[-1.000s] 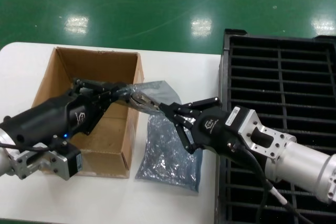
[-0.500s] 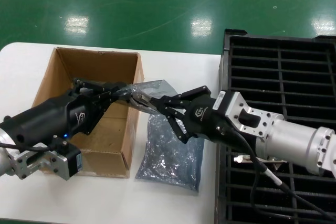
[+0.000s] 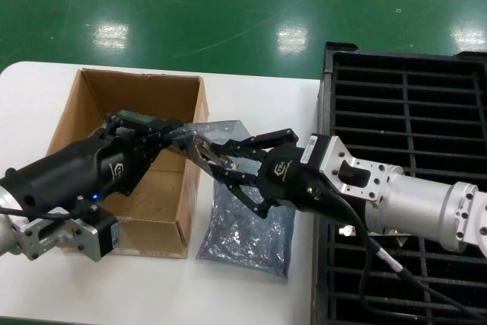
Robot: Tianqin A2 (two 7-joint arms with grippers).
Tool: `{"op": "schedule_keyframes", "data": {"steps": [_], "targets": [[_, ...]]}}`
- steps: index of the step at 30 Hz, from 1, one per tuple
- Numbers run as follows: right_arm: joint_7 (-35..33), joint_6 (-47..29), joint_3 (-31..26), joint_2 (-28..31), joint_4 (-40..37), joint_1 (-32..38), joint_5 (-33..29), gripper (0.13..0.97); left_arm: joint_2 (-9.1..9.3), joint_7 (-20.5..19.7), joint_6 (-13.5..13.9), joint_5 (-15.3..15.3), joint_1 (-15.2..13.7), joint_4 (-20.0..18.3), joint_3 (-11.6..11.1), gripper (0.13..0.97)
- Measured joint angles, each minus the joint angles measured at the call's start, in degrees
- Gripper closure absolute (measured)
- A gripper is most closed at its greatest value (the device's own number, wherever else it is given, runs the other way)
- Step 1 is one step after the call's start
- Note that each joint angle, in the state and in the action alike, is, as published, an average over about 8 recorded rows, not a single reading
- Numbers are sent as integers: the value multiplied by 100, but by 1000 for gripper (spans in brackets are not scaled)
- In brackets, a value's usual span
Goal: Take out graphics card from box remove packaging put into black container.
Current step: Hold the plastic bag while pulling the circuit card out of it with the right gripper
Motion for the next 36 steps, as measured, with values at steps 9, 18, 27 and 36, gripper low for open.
{"op": "schedule_keyframes", "data": {"steps": [9, 18, 27, 36], "targets": [[-43, 79, -7, -76, -107, 20, 73, 840, 0, 0, 0, 0, 0, 0, 0, 957], [-139, 146, -33, -248, -376, 105, 192, 856, 0, 0, 0, 0, 0, 0, -1, 957], [-251, 260, -32, -400, -674, 189, 268, 899, 0, 0, 0, 0, 0, 0, -1, 957], [-232, 329, -15, -347, -588, 94, 291, 947, 1, 0, 1, 0, 0, 0, 0, 957]]}}
